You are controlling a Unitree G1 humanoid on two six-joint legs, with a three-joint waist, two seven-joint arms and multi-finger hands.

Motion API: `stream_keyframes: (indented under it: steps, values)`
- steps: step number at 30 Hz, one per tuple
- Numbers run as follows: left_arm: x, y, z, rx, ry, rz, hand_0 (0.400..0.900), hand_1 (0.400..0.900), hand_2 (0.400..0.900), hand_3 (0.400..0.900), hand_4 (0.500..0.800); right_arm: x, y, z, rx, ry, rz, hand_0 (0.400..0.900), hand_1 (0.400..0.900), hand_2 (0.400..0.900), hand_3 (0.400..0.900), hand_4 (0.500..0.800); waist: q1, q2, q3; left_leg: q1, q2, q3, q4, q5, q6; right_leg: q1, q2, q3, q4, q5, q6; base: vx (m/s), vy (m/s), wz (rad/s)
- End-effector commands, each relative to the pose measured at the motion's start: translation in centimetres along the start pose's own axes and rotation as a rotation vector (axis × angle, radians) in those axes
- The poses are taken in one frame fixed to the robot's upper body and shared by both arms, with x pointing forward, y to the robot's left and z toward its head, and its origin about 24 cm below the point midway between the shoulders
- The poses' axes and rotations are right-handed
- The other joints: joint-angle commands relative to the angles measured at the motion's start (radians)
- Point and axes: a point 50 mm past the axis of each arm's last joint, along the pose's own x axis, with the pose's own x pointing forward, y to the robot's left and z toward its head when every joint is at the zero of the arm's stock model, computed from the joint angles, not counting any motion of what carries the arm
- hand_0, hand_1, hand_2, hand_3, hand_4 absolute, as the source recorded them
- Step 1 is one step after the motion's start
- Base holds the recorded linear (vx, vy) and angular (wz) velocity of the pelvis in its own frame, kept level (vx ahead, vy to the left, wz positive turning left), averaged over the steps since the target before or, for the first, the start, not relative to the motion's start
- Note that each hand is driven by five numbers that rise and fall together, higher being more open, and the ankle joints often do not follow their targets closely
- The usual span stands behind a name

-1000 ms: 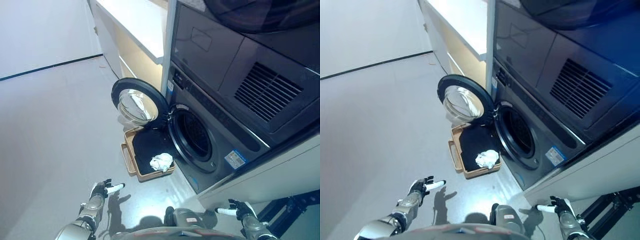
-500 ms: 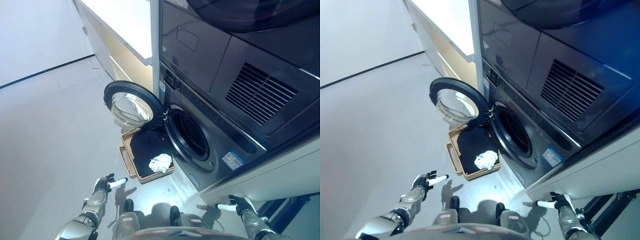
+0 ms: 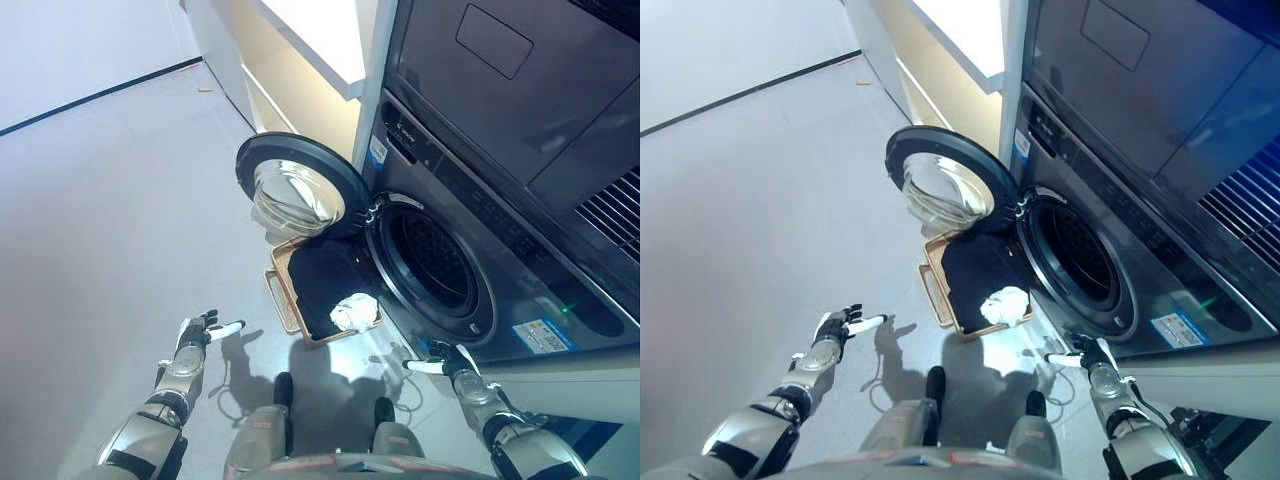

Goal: Put the clothes in the basket into the washing machine.

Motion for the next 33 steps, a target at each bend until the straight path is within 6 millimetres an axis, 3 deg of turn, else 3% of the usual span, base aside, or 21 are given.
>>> stream_keyframes:
  steps: [1,3,6,7,11,15,17,19,20,21,23,24,26,28,29,33]
  values:
    - [0.2,1.3,1.0,0.013,-0.067,0.038,0.9,0.9,0.9,0.9,0.8,-0.8,-1.6,-3.4,0.019,0.07,-0.064,0.9,0.9,0.9,0.9,0.8,-0.009,-0.035,-0.049,-0.048,0.011,-0.012,0.078,-0.051,-0.012,0.006,-0.086,0.056,0.121,0.247,0.047,0.16,0.205,0.1]
    - [0.0,1.1,0.3,0.018,-0.043,0.026,0.9,0.9,0.9,0.9,0.8,-1.1,-1.5,-4.2,0.036,0.091,-0.062,0.9,0.9,0.9,0.9,0.8,-0.017,-0.025,-0.048,-0.011,-0.014,-0.021,0.082,-0.068,0.017,-0.015,-0.078,0.094,0.232,0.301,0.018,0.14,0.195,0.15]
    - [0.0,1.0,0.0,0.033,-0.033,0.014,0.9,0.9,0.9,0.9,0.8,-1.3,-1.0,-4.7,0.054,0.102,-0.055,0.9,0.9,0.9,0.9,0.8,-0.038,-0.005,-0.028,0.038,-0.029,-0.051,0.084,-0.072,0.04,-0.061,-0.009,0.155,0.377,0.297,-0.019,0.14,0.185,0.3]
    - [-0.1,1.1,-0.2,0.037,-0.028,0.012,0.9,0.9,0.9,0.9,0.8,-1.5,-0.8,-5.2,0.063,0.113,-0.049,0.9,0.9,0.9,0.9,0.8,-0.041,-0.01,-0.035,0.058,-0.041,-0.05,0.08,-0.081,0.042,-0.056,-0.027,0.113,0.345,0.277,-0.019,0.12,0.097,0.22]
    - [0.0,1.3,0.0,0.026,-0.038,0.018,0.9,0.9,0.9,0.9,0.8,-1.4,-0.7,-4.9,0.054,0.105,-0.041,0.9,0.9,0.9,0.9,0.8,-0.045,-0.022,-0.043,0.089,-0.045,-0.048,0.057,-0.097,0.029,-0.053,-0.047,0.04,0.192,0.22,-0.004,0.12,-0.014,0.08]
    - [0.2,1.5,1.1,0.025,-0.068,0.03,0.9,0.9,0.9,0.9,0.8,-0.9,-0.8,-3.1,0.04,0.047,-0.044,0.9,0.9,0.9,0.9,0.8,-0.058,-0.052,-0.018,0.09,-0.048,-0.067,0.095,-0.132,0.003,-0.091,-0.067,0.04,0.009,0.257,0.04,0.1,-0.127,0.22]
    - [0.5,1.6,3.3,0.016,-0.131,0.048,0.9,0.9,0.9,0.9,0.8,-0.4,-1.2,-0.9,0.009,-0.03,-0.065,0.9,0.9,0.9,0.9,0.8,-0.062,-0.086,0.028,0.046,-0.041,-0.079,0.165,-0.165,-0.011,-0.12,-0.076,0.019,-0.045,0.277,0.051,-0.02,-0.186,0.4]
    - [0.6,1.4,4.3,0.018,-0.162,0.049,0.9,0.9,0.9,0.9,0.8,-0.2,-1.3,0.1,-0.035,-0.065,-0.074,0.9,0.9,0.9,0.9,0.8,-0.064,-0.095,0.043,0.006,-0.042,-0.095,0.196,-0.173,-0.017,-0.126,-0.077,0.025,-0.047,0.263,0.05,-0.15,-0.15,0.43]
    - [0.7,0.8,6.3,-0.001,-0.23,0.046,0.9,0.9,0.9,0.9,0.8,0.2,-1.8,2.7,-0.121,-0.142,-0.094,0.9,0.9,0.9,0.9,0.8,-0.056,-0.095,0.081,-0.05,-0.028,-0.101,0.194,-0.156,-0.027,-0.181,-0.068,0.005,-0.024,0.269,0.051,-0.21,-0.13,0.39]
    - [0.7,0.8,6.3,-0.002,-0.231,0.046,0.9,0.9,0.9,0.9,0.8,0.2,-1.8,2.8,-0.121,-0.142,-0.094,0.9,0.9,0.9,0.9,0.8,-0.058,-0.094,0.079,-0.054,-0.028,-0.102,0.196,-0.157,-0.028,-0.184,-0.068,0.003,-0.023,0.268,0.051,-0.22,-0.127,0.38]
    - [0.6,-0.3,9.0,-0.027,-0.316,0.03,0.9,0.9,0.9,0.9,0.8,0.4,-3.0,6.3,-0.172,-0.249,-0.15,0.9,0.9,0.9,0.9,0.8,-0.06,-0.088,0.12,-0.108,-0.022,-0.11,0.178,-0.123,-0.042,-0.21,-0.07,-0.026,-0.039,0.269,0.049,-0.22,-0.129,0.64]
    - [0.2,-1.3,11.7,-0.053,-0.404,0.011,0.9,0.9,0.9,0.9,0.8,0.4,-3.9,8.6,-0.204,-0.315,-0.208,0.9,0.9,0.9,0.9,0.8,-0.066,-0.076,0.171,-0.176,0.0,-0.074,0.161,-0.083,-0.056,-0.252,-0.087,-0.063,-0.045,0.277,0.052,-0.23,-0.113,0.69]
    - [0.1,-1.7,12.8,-0.054,-0.438,0.006,0.9,0.9,0.9,0.9,0.8,0.4,-4.3,9.8,-0.239,-0.342,-0.237,0.9,0.9,0.9,0.9,0.8,-0.068,-0.068,0.188,-0.209,0.011,-0.065,0.154,-0.067,-0.065,-0.28,-0.09,-0.075,-0.048,0.279,0.051,-0.14,-0.063,0.32]
    - [-0.1,-2.4,14.2,-0.044,-0.472,0.005,0.9,0.9,0.9,0.9,0.8,0.3,-4.8,12.8,-0.295,-0.406,-0.28,0.9,0.9,0.9,0.9,0.8,-0.064,-0.055,0.221,-0.253,0.015,-0.058,0.148,-0.05,-0.071,-0.324,-0.09,-0.075,-0.057,0.291,0.051,-0.11,-0.015,0.02]
    - [-0.5,-3.4,15.3,-0.049,-0.504,-0.015,0.9,0.9,0.9,0.9,0.8,0.0,-5.4,15.3,-0.351,-0.465,-0.337,0.9,0.9,0.9,0.9,0.8,-0.059,-0.042,0.253,-0.305,0.007,-0.056,0.159,-0.042,-0.072,-0.364,-0.103,-0.072,-0.05,0.3,0.052,-0.07,-0.008,0.06]
    - [-0.9,-4.3,16.4,-0.053,-0.539,-0.03,0.9,0.9,0.9,0.9,0.8,-0.5,-5.8,17.7,-0.412,-0.527,-0.403,0.9,0.9,0.9,0.9,0.8,-0.051,-0.019,0.276,-0.373,-0.006,-0.058,0.179,-0.038,-0.074,-0.416,-0.121,-0.068,-0.029,0.3,0.051,-0.05,0.006,0.21]
